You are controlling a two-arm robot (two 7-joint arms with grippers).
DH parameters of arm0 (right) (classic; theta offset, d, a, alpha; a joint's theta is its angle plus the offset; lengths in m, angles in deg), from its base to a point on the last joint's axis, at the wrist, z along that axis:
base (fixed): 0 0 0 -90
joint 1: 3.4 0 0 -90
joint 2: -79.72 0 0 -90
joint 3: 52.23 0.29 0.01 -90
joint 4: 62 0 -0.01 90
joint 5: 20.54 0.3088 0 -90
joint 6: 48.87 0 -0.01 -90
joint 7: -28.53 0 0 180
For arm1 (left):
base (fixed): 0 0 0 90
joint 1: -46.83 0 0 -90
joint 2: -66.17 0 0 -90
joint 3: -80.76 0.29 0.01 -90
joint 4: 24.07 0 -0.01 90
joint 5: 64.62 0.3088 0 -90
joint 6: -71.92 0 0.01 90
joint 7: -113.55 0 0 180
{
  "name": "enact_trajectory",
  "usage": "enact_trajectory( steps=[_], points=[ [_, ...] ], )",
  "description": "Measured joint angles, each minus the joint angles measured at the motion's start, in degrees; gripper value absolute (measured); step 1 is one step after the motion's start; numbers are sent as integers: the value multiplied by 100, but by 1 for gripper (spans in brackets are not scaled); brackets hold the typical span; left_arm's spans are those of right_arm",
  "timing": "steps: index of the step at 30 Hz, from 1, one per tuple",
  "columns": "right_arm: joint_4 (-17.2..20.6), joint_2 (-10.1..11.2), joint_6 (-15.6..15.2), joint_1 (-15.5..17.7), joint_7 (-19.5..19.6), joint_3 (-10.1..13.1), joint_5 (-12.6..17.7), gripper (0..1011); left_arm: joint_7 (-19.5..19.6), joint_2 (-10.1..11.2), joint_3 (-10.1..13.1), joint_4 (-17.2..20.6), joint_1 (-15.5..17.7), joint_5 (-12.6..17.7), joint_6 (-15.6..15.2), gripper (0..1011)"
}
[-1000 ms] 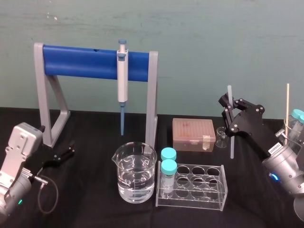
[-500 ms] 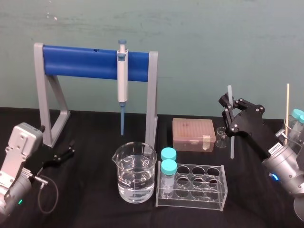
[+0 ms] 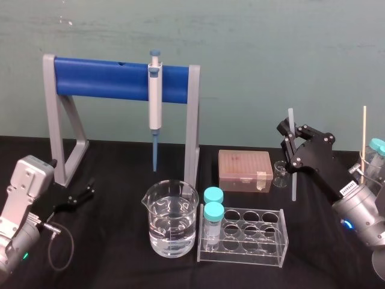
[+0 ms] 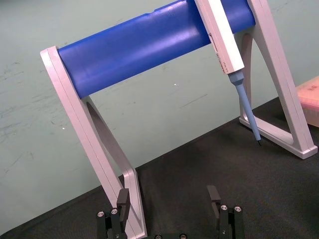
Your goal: Pick up the stirring rod with one hand, then place it down.
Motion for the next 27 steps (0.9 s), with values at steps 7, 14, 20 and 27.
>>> enact_trajectory(
  steps=[7, 14, 20, 27],
  points=[
    [0, 0, 0, 0, 0, 0, 0, 69, 0, 0, 0, 0, 0, 0, 0, 1000],
    [0, 0, 0, 0, 0, 0, 0, 69, 0, 0, 0, 0, 0, 0, 0, 1000],
    [0, 0, 0, 0, 0, 0, 1, 69, 0, 0, 0, 0, 0, 0, 0, 1000],
    [0, 0, 0, 0, 0, 0, 0, 69, 0, 0, 0, 0, 0, 0, 0, 1000]
  ],
)
